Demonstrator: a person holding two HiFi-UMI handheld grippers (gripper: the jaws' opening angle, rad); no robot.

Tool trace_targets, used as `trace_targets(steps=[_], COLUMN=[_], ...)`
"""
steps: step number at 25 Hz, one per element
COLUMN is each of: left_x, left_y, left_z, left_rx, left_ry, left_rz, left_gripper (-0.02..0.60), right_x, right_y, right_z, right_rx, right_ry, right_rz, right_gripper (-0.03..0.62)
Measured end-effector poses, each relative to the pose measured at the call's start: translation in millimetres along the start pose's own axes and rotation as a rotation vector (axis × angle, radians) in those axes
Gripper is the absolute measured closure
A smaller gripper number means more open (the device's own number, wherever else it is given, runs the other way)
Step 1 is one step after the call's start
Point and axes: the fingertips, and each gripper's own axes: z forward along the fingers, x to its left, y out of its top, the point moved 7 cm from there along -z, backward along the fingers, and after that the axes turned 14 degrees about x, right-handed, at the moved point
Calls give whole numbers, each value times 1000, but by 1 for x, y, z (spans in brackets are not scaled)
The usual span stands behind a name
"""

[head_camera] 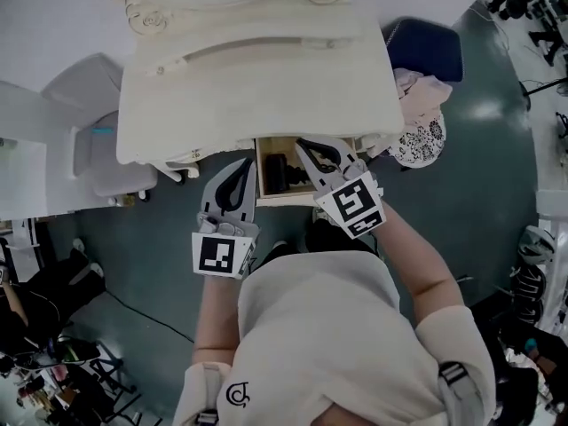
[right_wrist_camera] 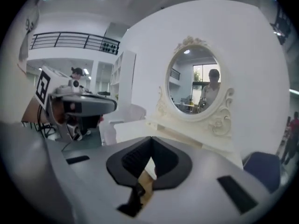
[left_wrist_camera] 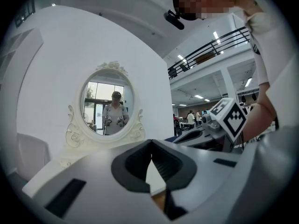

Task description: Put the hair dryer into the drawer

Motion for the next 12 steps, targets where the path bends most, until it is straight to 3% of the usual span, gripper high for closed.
trace_targets(steps=[4,12], left_x=[-3,-4], left_y=[21,43], left_z=[-7,-15], left_rx=[-27,-48], left_ry=[-28,-16], left_rz=[28,44], left_gripper=[568,568], right_x=[-2,-3], right_y=[23,41], right_z=[-45,-117], right_rx=[-159,-352], right_ry=[-1,-153], right_rz=[75,52], right_gripper=[588,588])
